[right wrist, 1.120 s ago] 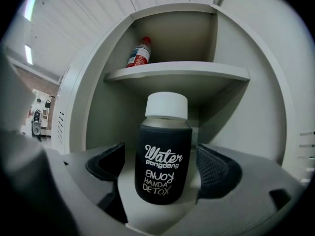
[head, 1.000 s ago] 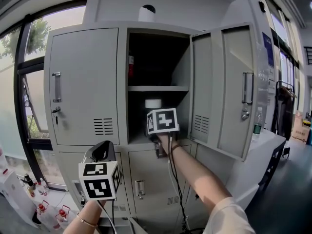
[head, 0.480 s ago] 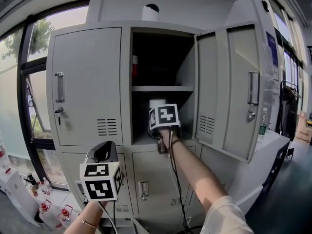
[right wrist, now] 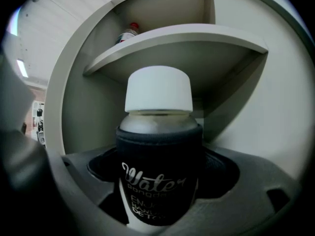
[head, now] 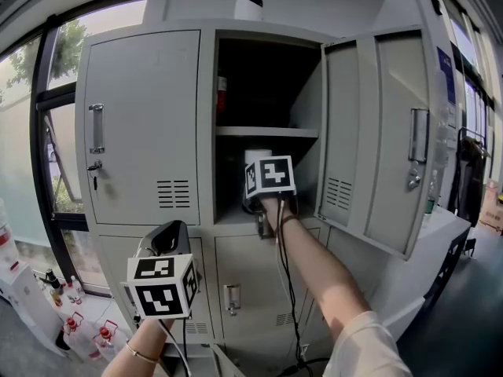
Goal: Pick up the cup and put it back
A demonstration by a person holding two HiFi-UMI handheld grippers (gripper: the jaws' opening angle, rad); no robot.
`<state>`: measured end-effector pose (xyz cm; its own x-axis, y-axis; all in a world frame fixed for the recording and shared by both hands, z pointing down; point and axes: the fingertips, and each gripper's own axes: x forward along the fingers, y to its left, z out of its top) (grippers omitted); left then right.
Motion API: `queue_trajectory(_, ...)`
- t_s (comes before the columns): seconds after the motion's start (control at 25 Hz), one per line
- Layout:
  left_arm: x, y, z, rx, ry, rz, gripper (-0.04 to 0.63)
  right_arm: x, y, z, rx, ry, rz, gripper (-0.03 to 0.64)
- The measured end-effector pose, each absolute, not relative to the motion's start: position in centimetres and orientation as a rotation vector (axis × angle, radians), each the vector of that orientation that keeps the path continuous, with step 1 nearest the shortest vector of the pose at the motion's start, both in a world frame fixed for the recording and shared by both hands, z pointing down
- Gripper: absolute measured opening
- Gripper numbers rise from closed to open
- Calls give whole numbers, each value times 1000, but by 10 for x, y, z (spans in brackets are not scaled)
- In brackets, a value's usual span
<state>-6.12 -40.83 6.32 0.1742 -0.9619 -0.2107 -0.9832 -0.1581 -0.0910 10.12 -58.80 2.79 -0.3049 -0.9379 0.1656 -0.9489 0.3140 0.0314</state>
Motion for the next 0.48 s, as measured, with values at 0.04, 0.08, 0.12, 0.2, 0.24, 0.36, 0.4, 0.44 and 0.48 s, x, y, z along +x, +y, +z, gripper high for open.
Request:
queue_trajectory(0.04, -62, -407, 64, -2240, 1893, 152, 11, 101, -588, 28, 1752, -2418, 107, 415)
queue_trajectory(0.08, -62, -407, 65, -2241, 1897, 151, 11, 101, -587, 28, 1752, -2418, 108, 414)
queue_trajectory(0.12, -62, -406, 66, -2243, 1900, 150, 11, 102, -587, 29, 1751, -2418, 110, 416)
queue_trajectory(0.2, -64, -405, 68, -2245, 1908, 151, 11, 102, -587, 28, 1751, -2419, 102, 413)
queue_trajectory(0.24, -65, -404, 69, -2245, 1912, 152, 11, 102, -587, 28, 1752, -2419, 92, 413)
queue_trajectory(0.36, -67, -402, 71, -2250, 1927, 160, 11, 101, -585, 25, 1762, -2416, 63, 411)
queue_trajectory(0.4, -67, -402, 71, -2253, 1929, 160, 11, 101, -584, 25, 1764, -2417, 59, 411)
queue_trajectory(0.44, -66, -401, 71, -2255, 1928, 159, 11, 101, -583, 25, 1762, -2418, 60, 410)
queue_trajectory(0.48, -66, -400, 71, -2256, 1926, 158, 11, 100, -582, 25, 1757, -2421, 65, 410)
